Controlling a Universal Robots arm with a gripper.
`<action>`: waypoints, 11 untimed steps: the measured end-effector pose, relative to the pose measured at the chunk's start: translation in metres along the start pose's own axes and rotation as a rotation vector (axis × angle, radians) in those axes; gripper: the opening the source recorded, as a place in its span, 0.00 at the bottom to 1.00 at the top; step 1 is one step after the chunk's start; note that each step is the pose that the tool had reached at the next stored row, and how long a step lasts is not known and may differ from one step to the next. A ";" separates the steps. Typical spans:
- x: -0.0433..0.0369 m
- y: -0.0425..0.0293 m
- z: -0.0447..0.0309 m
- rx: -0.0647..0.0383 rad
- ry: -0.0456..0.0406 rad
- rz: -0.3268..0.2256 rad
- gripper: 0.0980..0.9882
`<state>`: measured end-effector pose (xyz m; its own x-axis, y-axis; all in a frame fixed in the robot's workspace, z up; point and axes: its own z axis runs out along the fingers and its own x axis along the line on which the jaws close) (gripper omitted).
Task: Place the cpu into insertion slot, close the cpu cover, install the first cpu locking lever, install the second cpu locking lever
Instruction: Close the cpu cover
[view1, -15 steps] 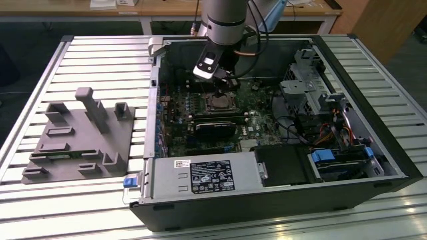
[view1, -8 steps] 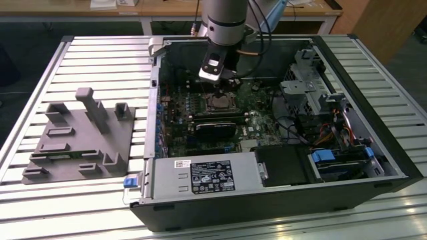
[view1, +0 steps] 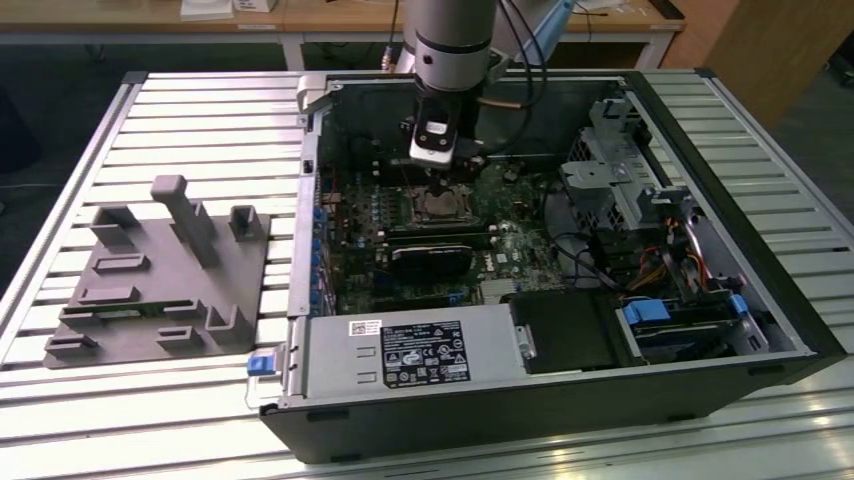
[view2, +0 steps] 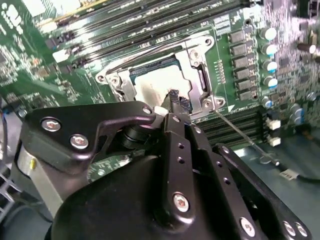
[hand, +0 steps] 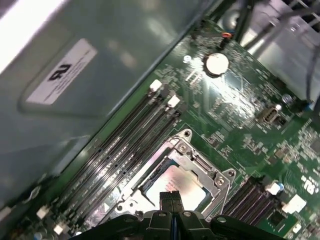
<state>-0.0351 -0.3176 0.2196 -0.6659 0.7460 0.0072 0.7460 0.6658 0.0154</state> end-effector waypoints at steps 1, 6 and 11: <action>0.0000 0.0000 0.0000 0.000 0.0003 -0.018 0.01; 0.0000 0.0000 0.0000 0.001 0.0016 -0.108 0.01; 0.0000 0.0000 0.0000 0.001 0.0029 -0.191 0.01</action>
<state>-0.0351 -0.3176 0.2195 -0.7957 0.6056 0.0072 0.6057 0.7956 0.0154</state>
